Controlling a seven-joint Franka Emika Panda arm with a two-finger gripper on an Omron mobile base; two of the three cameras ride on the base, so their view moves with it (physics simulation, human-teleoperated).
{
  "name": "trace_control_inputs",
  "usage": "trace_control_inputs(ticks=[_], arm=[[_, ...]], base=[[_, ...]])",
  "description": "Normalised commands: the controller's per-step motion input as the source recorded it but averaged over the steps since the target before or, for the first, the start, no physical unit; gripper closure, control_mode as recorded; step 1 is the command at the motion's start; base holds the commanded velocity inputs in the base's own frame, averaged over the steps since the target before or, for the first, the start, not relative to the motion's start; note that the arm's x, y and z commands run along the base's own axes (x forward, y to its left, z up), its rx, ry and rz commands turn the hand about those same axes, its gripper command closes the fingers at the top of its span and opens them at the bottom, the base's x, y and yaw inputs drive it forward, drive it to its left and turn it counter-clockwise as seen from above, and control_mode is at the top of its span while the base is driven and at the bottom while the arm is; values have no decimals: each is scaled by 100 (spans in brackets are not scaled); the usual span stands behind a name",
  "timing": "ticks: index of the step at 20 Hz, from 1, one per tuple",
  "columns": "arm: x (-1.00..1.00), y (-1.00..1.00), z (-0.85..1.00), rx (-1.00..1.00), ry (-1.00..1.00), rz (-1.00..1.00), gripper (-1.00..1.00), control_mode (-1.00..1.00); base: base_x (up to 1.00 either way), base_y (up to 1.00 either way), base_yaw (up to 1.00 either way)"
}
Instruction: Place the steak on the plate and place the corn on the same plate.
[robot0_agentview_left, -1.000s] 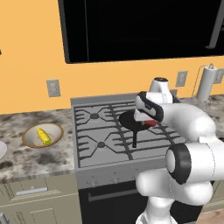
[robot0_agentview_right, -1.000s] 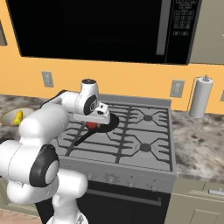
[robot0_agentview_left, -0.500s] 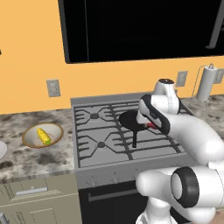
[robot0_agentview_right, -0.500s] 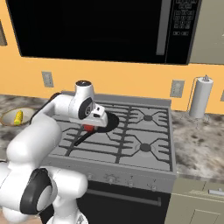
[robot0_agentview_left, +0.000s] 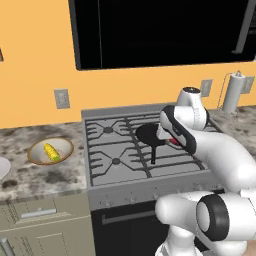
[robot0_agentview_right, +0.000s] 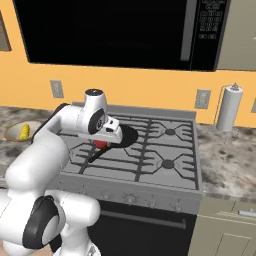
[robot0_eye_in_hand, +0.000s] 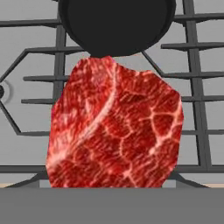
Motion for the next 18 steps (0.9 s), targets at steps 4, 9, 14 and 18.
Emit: trace_control_inputs(ticks=[4, 9, 14, 18], arm=[[0, 0, 0, 0, 0, 0, 100, 100], [0, 0, 0, 0, 0, 0, 100, 100], [0, 0, 0, 0, 0, 0, 100, 100], [0, 0, 0, 0, 0, 0, 100, 100]], base=[[-37, 61, -10], [-11, 83, -7], [-19, 80, -1], [-11, 86, 0]])
